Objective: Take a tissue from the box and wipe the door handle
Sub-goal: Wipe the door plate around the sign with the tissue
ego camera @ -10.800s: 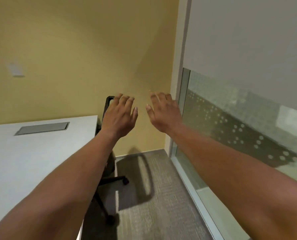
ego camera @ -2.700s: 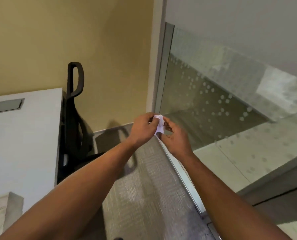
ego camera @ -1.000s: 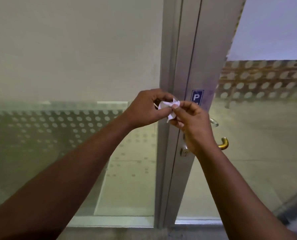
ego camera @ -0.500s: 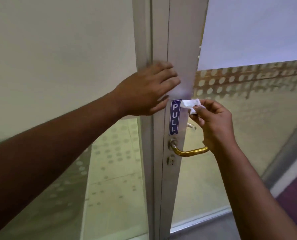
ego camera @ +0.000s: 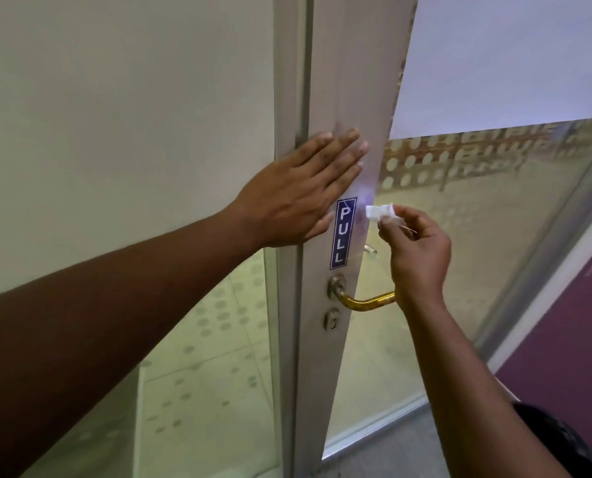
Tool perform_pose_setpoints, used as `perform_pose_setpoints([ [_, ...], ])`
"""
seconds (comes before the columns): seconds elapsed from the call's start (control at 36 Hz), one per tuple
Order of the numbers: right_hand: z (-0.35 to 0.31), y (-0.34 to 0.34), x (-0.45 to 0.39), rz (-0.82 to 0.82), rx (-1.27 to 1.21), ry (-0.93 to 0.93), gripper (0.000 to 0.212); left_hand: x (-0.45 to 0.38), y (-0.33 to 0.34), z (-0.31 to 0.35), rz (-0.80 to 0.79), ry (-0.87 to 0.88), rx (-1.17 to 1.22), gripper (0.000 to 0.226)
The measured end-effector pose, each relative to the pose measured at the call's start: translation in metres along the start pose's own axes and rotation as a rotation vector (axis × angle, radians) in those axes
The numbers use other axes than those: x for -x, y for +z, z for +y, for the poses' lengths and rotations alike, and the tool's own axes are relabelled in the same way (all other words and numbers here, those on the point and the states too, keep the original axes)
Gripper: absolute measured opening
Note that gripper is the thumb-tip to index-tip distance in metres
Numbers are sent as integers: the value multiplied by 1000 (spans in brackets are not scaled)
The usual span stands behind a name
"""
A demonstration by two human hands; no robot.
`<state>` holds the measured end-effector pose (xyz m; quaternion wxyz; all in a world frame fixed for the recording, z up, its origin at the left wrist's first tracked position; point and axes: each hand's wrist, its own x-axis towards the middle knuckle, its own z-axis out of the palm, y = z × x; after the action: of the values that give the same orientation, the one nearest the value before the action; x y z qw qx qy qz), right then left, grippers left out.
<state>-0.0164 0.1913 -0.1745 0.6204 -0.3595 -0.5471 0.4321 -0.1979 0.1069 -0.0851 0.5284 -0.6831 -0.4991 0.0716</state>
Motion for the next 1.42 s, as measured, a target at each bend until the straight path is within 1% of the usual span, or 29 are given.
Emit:
perform_pose_setpoints([
  [0.17, 0, 7, -5, 49, 178, -305, 20, -1, 7, 1, 19, 11, -108, 78],
  [0.28, 0, 12, -13, 34, 390, -522, 15, -2, 9, 2, 12, 21, -137, 81],
  [0.42, 8, 20, -17, -12, 458, -622, 16, -2, 9, 3, -10, 22, -130, 82],
  [0.64, 22, 26, -13, -5, 485, -727, 23, -3, 8, 2, -14, 22, -132, 82],
  [0.72, 29, 25, -6, -41, 516, -726, 29, -3, 8, 1, -9, 21, -135, 82],
  [0.78, 32, 24, -5, -47, 517, -708, 30, -3, 8, 1, -5, 19, -130, 82],
  [1.22, 15, 39, -13, 110, 412, -620, 20, -3, 9, 3, -4, 20, -124, 82],
  [1.31, 7, 43, -11, 111, 367, -546, 21, -3, 9, 2, 8, 22, -130, 81],
  [1.42, 4, 35, -12, 133, 173, -335, 23, -2, 8, 1, 7, 30, -136, 81],
])
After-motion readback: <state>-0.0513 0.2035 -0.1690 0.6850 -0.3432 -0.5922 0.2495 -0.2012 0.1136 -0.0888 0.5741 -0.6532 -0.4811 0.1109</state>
